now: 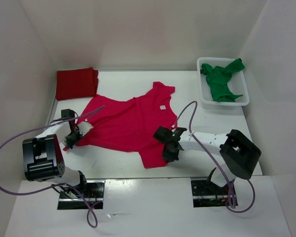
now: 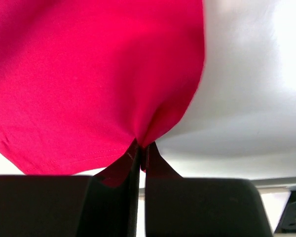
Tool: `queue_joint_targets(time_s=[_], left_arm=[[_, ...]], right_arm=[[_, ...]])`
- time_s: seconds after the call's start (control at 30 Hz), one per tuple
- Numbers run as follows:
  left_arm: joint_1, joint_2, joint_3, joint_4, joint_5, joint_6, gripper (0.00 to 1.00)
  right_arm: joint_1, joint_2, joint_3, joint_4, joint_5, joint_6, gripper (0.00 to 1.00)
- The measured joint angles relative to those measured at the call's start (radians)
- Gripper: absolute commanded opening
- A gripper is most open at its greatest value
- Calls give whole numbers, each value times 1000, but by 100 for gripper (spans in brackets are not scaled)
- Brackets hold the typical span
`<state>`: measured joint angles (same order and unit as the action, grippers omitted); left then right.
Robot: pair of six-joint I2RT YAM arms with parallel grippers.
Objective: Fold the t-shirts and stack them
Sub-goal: Flatten out the tshirt
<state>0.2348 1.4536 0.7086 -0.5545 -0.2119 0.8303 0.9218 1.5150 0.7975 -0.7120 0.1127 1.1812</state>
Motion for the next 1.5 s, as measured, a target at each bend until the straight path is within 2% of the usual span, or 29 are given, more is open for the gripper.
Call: queue_joint_targets(time_s=[0.1, 0.17, 0.23, 0.27, 0.33, 0.43, 0.53, 0.63, 0.7, 0.77, 0.83, 0.93, 0.97, 1.13, 1.2, 1.3, 1.4, 1.5], left_arm=[[10, 21, 63, -33, 33, -11, 0], [4, 77, 196, -106, 49, -31, 0], [-15, 196, 459, -192, 74, -59, 0], [-24, 255, 603, -213, 85, -81, 0], [-38, 381, 949, -246, 112, -134, 0], [-54, 500, 1451, -267, 188, -225, 1], [-66, 482, 1728, -240, 251, -290, 1], [-95, 407, 1826, -232, 274, -321, 1], [-117, 363, 1824, -233, 294, -335, 1], [-133, 326, 1743, -221, 315, -337, 2], [-140, 288, 1599, -201, 326, -332, 2], [-151, 251, 1310, -172, 317, -301, 2], [-154, 251, 1232, -170, 310, -285, 2], [-175, 193, 766, -124, 234, -203, 2], [-187, 140, 618, -110, 196, -176, 2], [-220, 49, 427, -105, 127, -137, 2], [-250, 6, 280, -90, 77, -118, 2], [-251, 4, 161, -89, 32, -103, 2]], right_arm=[[-81, 2, 53, -24, 17, -93, 0], [-225, 28, 179, -53, 26, -201, 0], [-394, 113, 454, -100, 26, -312, 0], [-481, 185, 649, -104, 40, -373, 0], [-591, 331, 1014, -121, 102, -472, 0], [-683, 536, 1534, -190, 135, -551, 0], [-716, 652, 1993, -268, 137, -600, 0], [-742, 565, 2120, -288, 127, -632, 0], [-768, 466, 2113, -306, 124, -644, 0], [-781, 378, 2062, -320, 126, -651, 0], [-777, 288, 1959, -333, 137, -657, 0], [-730, 161, 1697, -338, 169, -666, 0], [-708, 126, 1588, -341, 180, -667, 0], [-618, -148, 768, -249, 175, -619, 0], [-610, -232, 516, -251, 131, -579, 0], [-580, -358, 235, -240, 71, -500, 0], [-470, -454, 121, -257, 35, -398, 0], [-344, -480, 117, -261, 24, -299, 0]])
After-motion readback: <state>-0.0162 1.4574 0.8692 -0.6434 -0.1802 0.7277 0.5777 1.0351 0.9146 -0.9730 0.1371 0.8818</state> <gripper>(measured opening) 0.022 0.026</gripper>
